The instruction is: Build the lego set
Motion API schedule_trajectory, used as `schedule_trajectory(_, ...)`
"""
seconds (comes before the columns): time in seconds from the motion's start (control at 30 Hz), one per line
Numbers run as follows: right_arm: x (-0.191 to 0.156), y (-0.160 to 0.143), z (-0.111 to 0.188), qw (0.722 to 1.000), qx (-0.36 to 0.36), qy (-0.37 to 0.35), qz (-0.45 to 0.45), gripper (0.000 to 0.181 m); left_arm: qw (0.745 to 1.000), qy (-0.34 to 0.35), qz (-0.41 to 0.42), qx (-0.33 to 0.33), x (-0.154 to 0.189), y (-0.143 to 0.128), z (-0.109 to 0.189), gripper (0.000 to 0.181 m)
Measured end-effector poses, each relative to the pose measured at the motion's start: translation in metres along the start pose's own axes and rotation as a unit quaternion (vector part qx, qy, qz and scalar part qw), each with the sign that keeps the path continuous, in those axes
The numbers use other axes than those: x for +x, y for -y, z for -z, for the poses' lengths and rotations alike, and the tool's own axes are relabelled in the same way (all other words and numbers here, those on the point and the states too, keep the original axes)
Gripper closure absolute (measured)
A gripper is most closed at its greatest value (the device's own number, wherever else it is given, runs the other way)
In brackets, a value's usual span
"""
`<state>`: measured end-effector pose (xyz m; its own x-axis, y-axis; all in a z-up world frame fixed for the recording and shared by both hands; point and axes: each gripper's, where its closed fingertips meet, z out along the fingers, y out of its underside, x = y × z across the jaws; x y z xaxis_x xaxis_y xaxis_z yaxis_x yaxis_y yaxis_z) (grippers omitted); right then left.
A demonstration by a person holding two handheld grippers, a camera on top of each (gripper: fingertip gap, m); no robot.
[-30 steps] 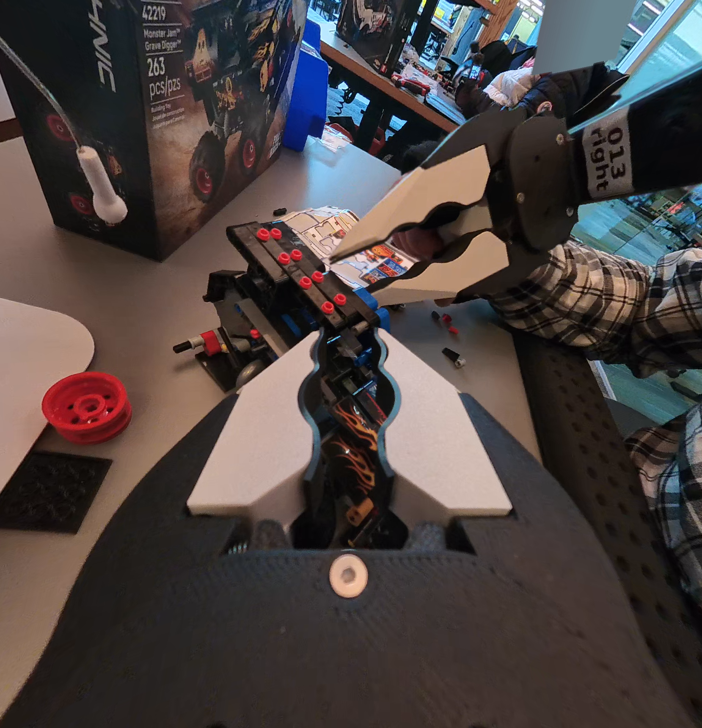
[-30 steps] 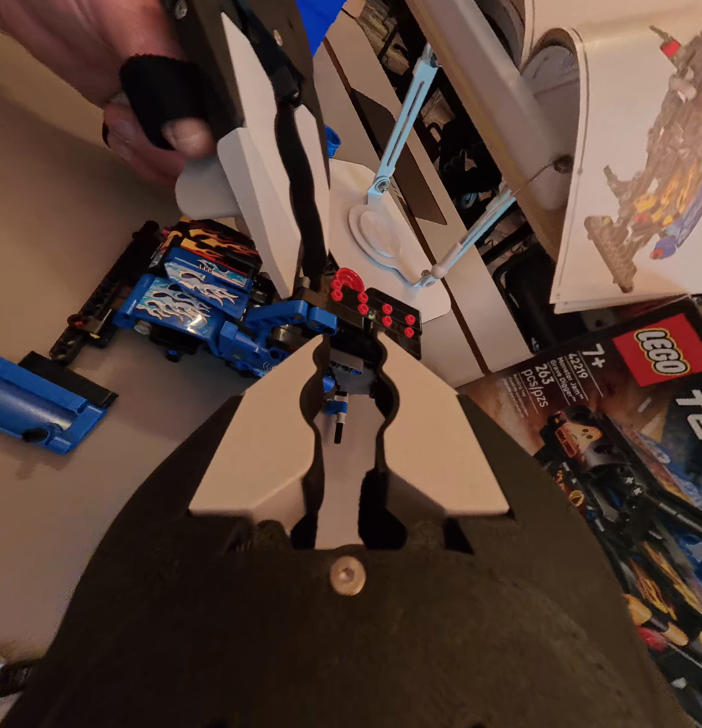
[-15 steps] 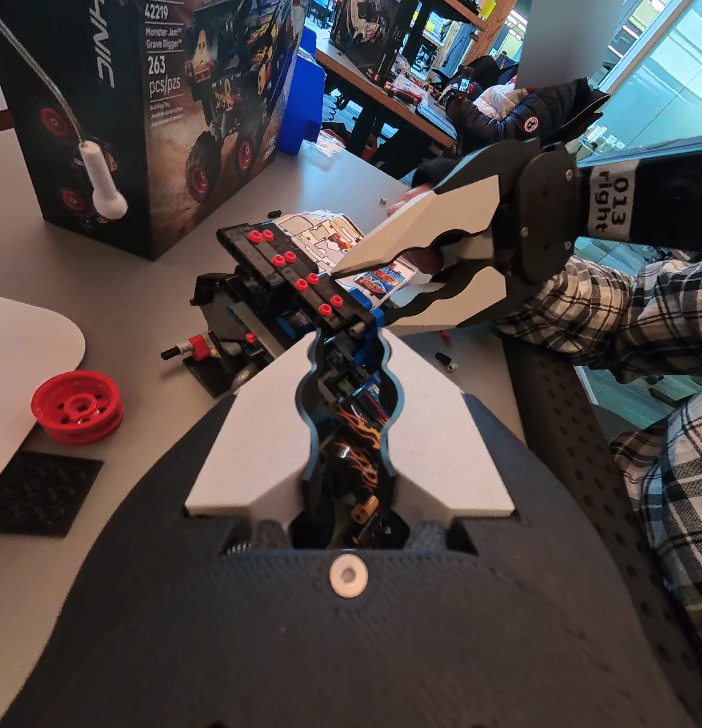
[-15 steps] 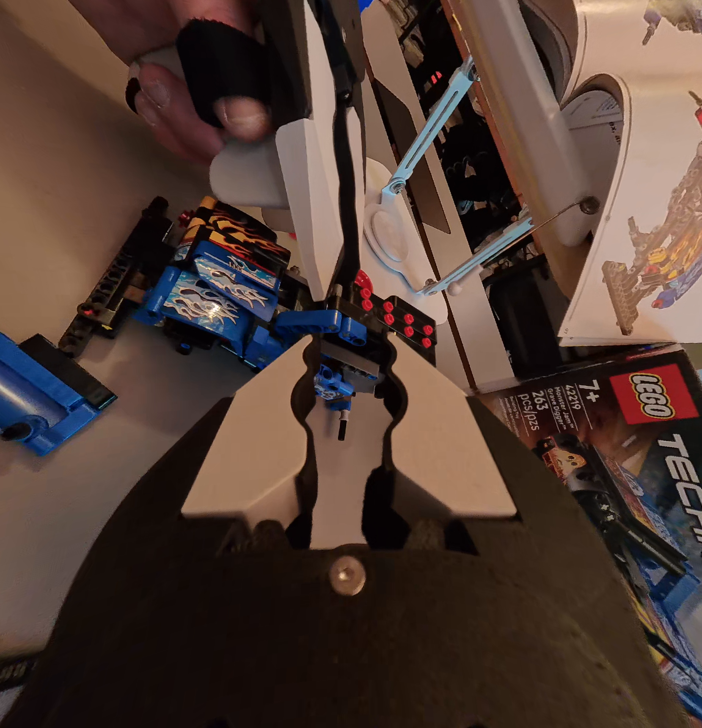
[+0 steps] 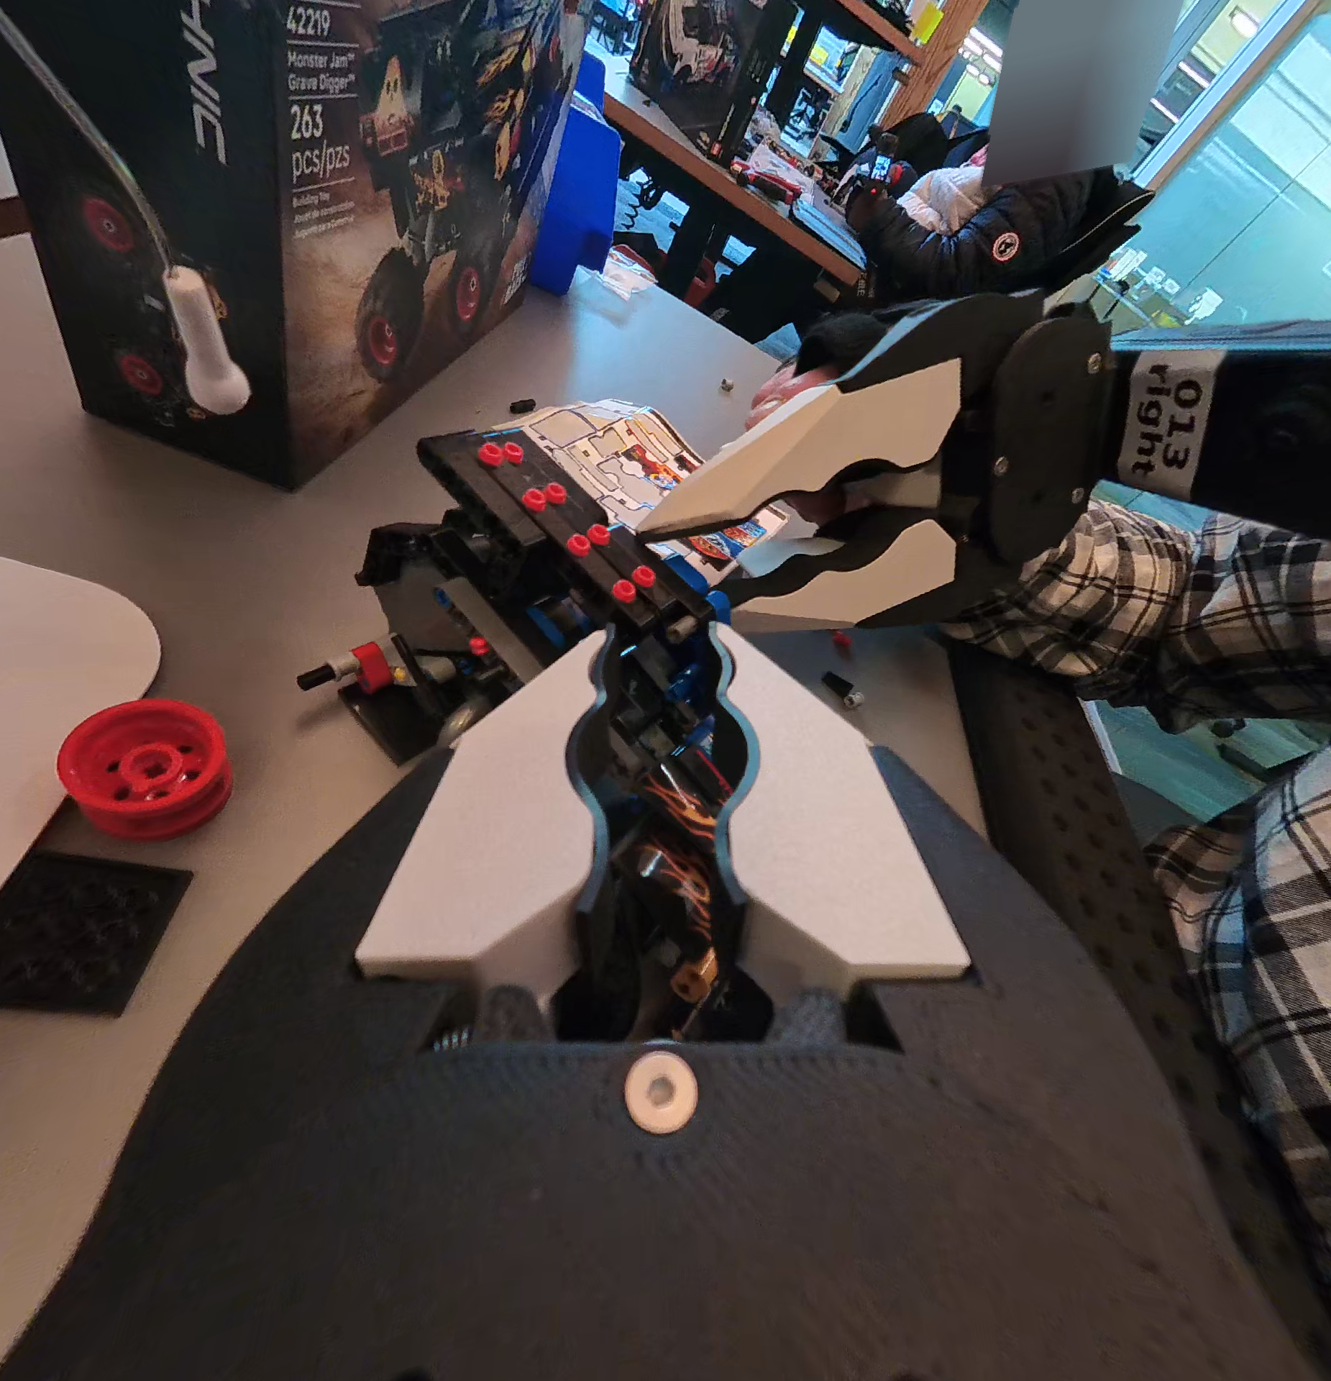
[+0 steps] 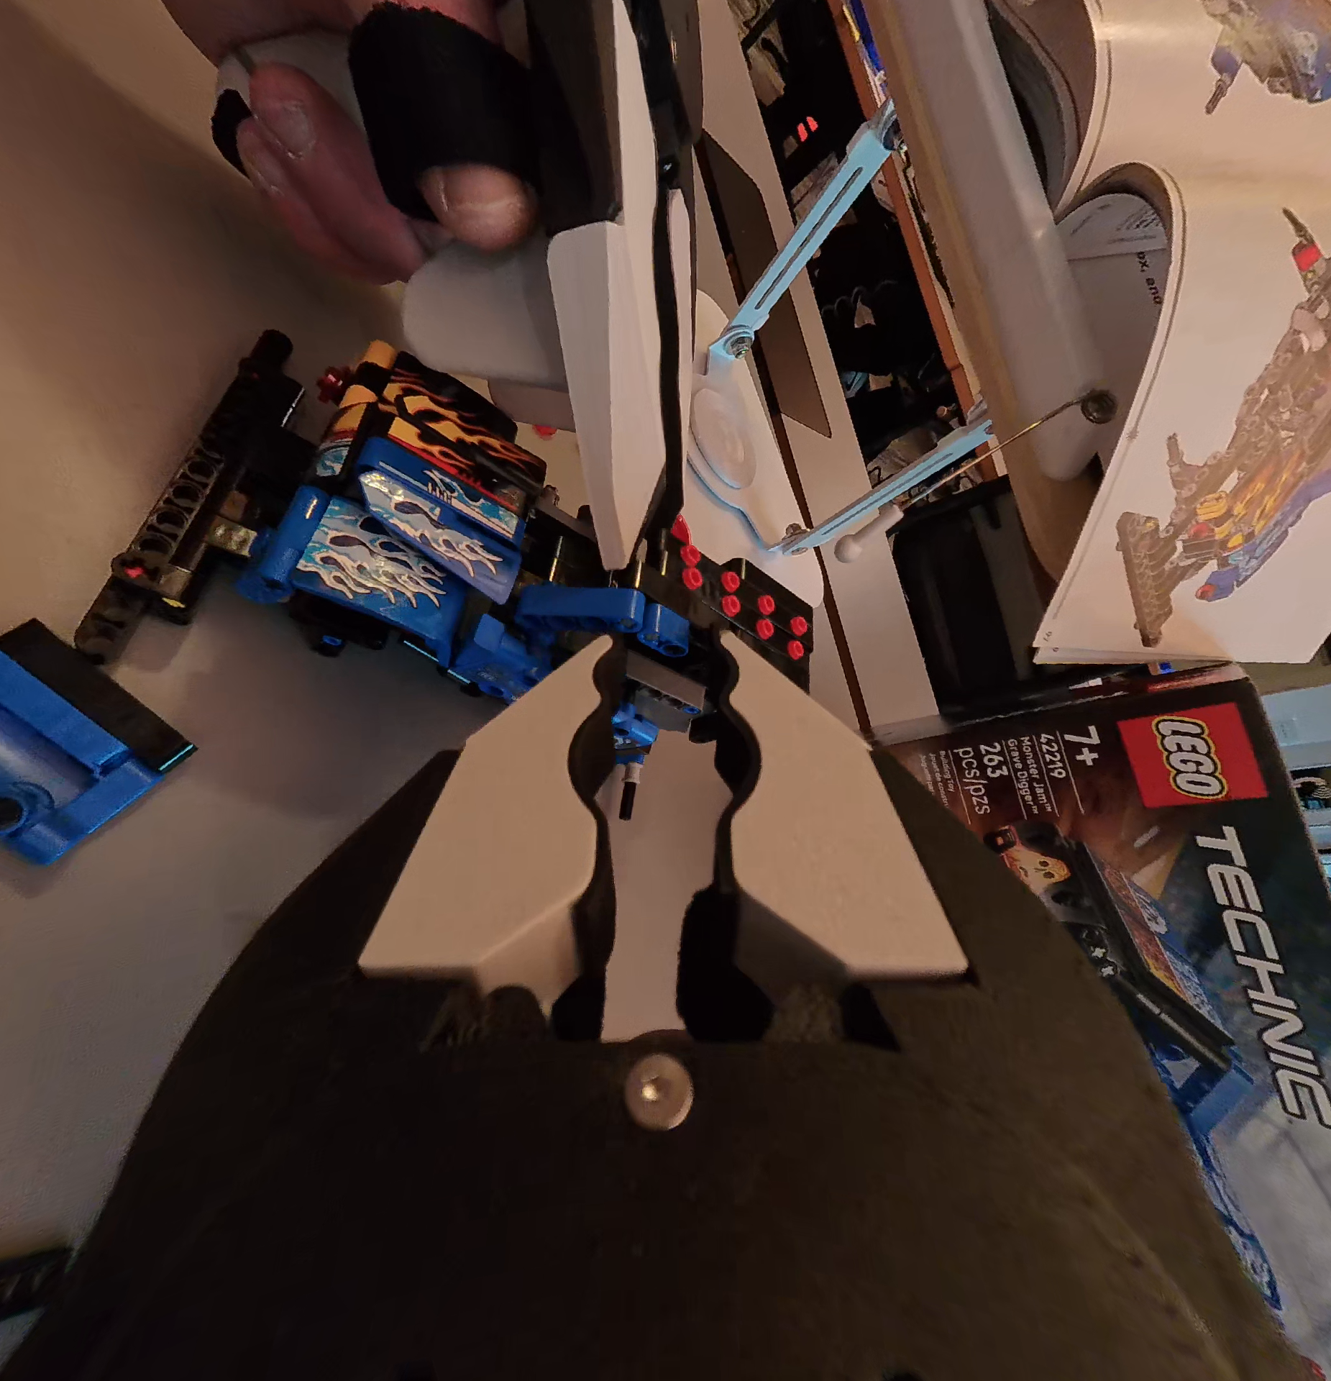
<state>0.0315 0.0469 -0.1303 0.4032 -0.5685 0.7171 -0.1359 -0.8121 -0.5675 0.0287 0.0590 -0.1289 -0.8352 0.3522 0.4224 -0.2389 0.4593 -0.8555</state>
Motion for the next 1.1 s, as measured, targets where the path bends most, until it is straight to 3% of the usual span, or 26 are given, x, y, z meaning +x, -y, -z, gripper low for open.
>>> schedule_trajectory(1.1,0.0000,0.0015,-0.0011,1.000,-0.005,-0.006,0.012,0.164,0.998,0.030,-0.057,-0.028,-0.0002,-0.0022,0.0028,0.163)
